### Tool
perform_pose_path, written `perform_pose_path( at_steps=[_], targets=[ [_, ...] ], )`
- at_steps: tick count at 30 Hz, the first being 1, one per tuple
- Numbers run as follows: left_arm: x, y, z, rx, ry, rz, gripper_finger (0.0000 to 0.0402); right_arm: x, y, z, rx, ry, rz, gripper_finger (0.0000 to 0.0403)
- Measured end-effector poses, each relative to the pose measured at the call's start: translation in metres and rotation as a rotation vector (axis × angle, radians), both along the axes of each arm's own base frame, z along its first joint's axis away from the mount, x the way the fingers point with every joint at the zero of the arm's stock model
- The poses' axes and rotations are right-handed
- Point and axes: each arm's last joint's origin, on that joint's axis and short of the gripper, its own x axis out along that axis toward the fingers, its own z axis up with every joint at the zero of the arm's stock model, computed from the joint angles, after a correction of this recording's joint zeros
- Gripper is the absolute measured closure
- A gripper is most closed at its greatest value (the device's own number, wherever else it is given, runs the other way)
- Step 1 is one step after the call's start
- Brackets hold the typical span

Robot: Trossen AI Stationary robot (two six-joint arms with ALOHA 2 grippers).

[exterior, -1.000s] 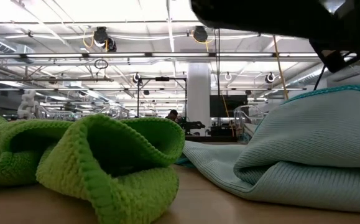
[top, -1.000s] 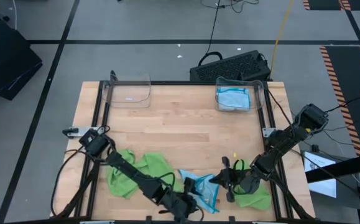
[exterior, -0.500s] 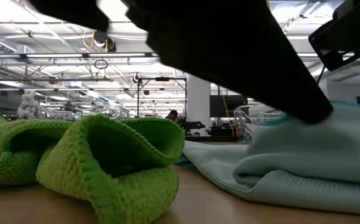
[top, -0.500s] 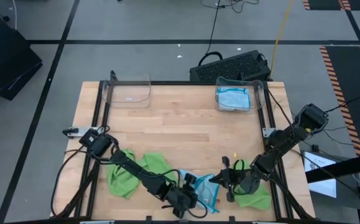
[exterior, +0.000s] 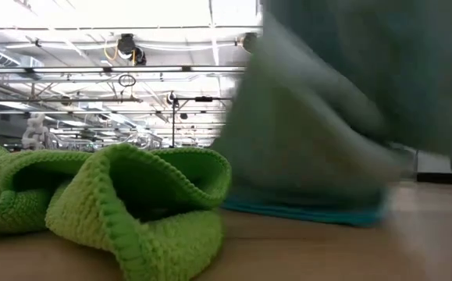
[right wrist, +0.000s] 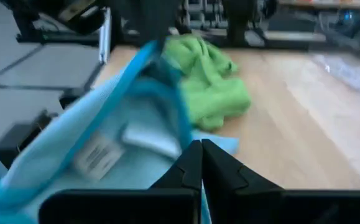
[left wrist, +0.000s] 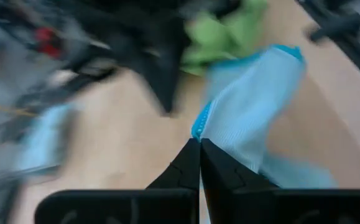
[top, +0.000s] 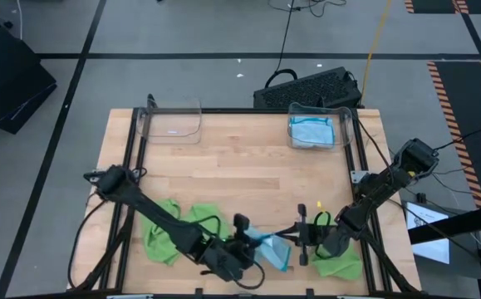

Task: Fold microfiber towels
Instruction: Fold the blue microfiber cloth

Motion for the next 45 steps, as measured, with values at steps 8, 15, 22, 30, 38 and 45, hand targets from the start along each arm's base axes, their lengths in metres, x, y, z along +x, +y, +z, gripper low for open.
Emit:
perform_pose_path(
  at_steps=[8,15,22,30,38,45],
  targets=[
    [-0.011,0.012,0.022,0.041,-0.07,0.16,0.0395,0.007,-0.007,0.01,-0.015,-0.054,-0.014,0.0311],
    [0.0,0.013,0.0,0.026,-0.025,0.168,0.0399,0.011,-0.009,0.007,0.031,-0.057,-0.038,0.0231],
    [0.001,0.014,0.001,-0.008,-0.019,0.163,0.0392,0.014,-0.003,0.002,0.111,-0.051,0.057,0.0207],
    [-0.003,0.018,-0.003,0.001,0.011,0.221,0.0393,0.012,0.002,0.001,0.252,0.008,0.165,0.0206],
    [-0.003,0.018,-0.003,-0.002,0.004,0.217,0.0394,0.011,-0.012,-0.017,0.25,0.133,-0.043,0.0206],
    [-0.002,0.018,-0.002,-0.005,0.0,0.219,0.0398,0.01,-0.012,-0.021,0.301,0.224,0.035,0.0252]
  ],
)
